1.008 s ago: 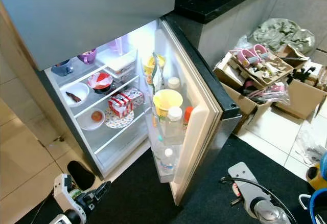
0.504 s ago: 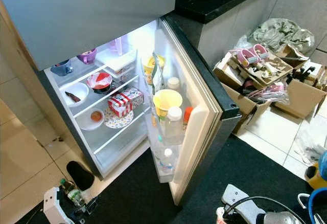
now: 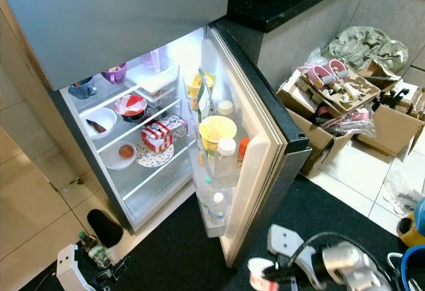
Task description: Restocking fridge
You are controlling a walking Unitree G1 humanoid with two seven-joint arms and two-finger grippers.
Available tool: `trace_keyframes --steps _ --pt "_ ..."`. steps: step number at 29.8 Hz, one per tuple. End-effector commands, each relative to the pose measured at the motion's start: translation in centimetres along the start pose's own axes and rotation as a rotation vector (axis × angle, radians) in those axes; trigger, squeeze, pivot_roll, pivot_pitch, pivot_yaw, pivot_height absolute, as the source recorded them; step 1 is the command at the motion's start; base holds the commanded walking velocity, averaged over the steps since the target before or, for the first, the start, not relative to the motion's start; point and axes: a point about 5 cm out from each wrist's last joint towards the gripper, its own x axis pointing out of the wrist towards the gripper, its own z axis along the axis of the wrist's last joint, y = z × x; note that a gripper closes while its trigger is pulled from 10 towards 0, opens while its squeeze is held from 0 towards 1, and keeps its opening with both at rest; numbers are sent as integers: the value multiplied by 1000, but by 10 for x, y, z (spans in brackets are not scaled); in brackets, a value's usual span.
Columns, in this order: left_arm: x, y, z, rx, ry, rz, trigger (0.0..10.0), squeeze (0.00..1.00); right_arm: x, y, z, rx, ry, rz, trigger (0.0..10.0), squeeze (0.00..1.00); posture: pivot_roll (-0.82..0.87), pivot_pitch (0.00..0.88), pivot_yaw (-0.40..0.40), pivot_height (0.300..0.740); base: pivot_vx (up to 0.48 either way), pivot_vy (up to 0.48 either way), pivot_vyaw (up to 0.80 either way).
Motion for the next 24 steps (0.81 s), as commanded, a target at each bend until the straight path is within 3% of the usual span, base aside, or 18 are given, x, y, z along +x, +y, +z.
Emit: trace_keyframes --steps 1,5,10,16,21,23,24 --pt "-4 4 -7 6 28 22 10000 0 -1 -6 14 -46 -45 -24 10000 0 -126 61 -16 740 0 0 0" --pt "-5 5 -9 2 33 30 10000 0 -6 -19 39 -126 -103 -117 10000 0 -119 58 -19 740 0 0 0" --pt "-7 7 -13 1 46 40 10000 0 -14 -36 44 -142 -95 -273 10000 0 -112 52 -19 740 0 0 0" --pt "-7 7 -12 -3 41 43 10000 0 -34 -50 36 -117 -27 -424 10000 0 -110 67 -19 740 0 0 0" --pt "-7 7 -13 -3 41 40 10000 0 -40 -52 33 -107 -14 -450 10000 0 -110 67 -19 740 0 0 0" --pt "-8 7 -15 -2 47 38 10000 0 -64 -57 21 -76 34 -551 10000 0 -111 62 -14 740 0 0 0" --pt "-8 7 -15 -2 47 38 10000 0 -64 -57 21 -76 34 -551 10000 0 -111 62 -14 740 0 0 0"
